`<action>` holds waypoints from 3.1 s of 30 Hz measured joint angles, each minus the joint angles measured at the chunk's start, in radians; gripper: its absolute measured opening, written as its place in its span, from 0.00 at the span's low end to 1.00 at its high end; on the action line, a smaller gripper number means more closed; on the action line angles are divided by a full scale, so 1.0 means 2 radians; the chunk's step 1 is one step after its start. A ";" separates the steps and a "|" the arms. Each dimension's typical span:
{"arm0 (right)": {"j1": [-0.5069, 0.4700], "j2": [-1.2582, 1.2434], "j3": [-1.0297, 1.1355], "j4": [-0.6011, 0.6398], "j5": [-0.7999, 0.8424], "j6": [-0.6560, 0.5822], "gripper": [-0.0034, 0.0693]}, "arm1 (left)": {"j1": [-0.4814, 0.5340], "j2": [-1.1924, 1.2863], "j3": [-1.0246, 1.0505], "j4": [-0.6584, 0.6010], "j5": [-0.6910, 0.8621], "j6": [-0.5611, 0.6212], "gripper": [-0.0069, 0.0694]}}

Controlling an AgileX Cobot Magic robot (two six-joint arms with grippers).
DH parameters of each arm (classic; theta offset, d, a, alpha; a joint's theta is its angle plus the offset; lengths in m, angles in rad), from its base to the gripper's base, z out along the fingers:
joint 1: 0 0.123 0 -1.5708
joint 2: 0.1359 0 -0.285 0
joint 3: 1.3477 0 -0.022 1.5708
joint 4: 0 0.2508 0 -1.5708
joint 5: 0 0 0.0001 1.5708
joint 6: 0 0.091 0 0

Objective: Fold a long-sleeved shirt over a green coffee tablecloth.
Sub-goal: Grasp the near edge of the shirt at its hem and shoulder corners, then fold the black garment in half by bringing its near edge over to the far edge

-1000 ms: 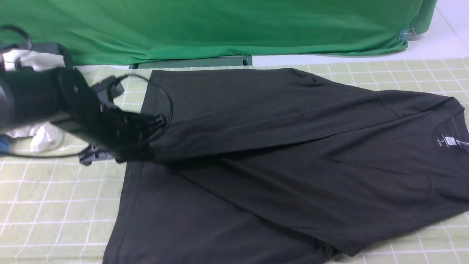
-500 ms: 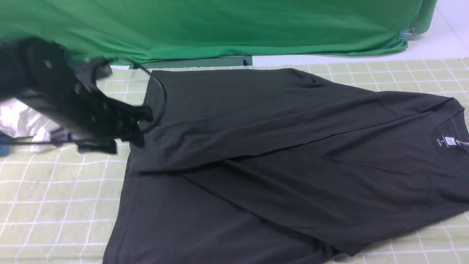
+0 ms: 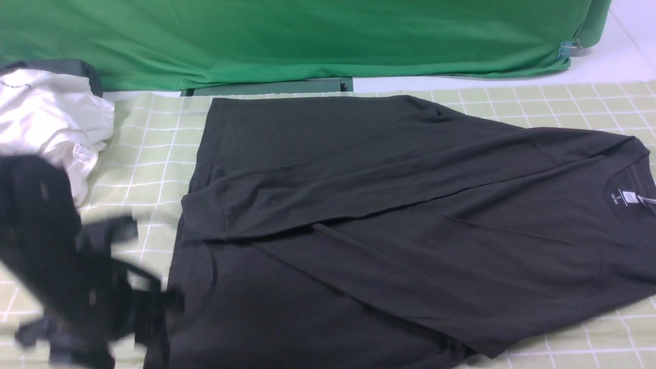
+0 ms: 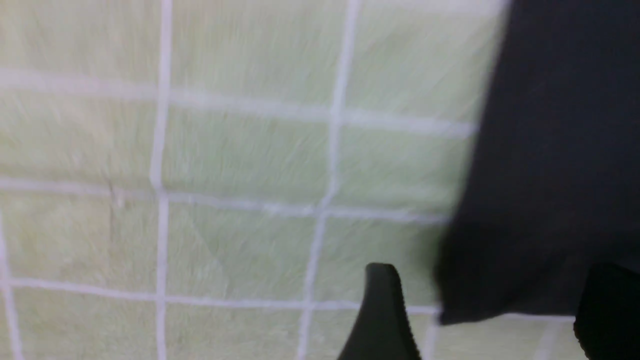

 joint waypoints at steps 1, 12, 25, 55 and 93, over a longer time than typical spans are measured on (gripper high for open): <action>0.000 0.000 0.005 0.000 -0.004 0.000 0.26 | 0.000 0.000 0.023 -0.001 -0.022 0.000 0.72; 0.000 0.000 0.027 0.000 -0.021 0.000 0.28 | 0.002 0.000 0.057 -0.098 -0.082 0.076 0.63; 0.000 0.000 0.029 0.025 -0.010 -0.012 0.31 | 0.002 -0.011 0.048 -0.102 -0.070 0.109 0.13; 0.309 0.354 0.077 -0.124 -0.137 -0.014 0.55 | 0.002 -0.063 0.032 -0.059 -0.055 0.114 0.11; 0.348 0.276 0.031 -0.054 0.067 -0.006 0.11 | 0.002 -0.216 0.040 -0.069 0.058 0.092 0.11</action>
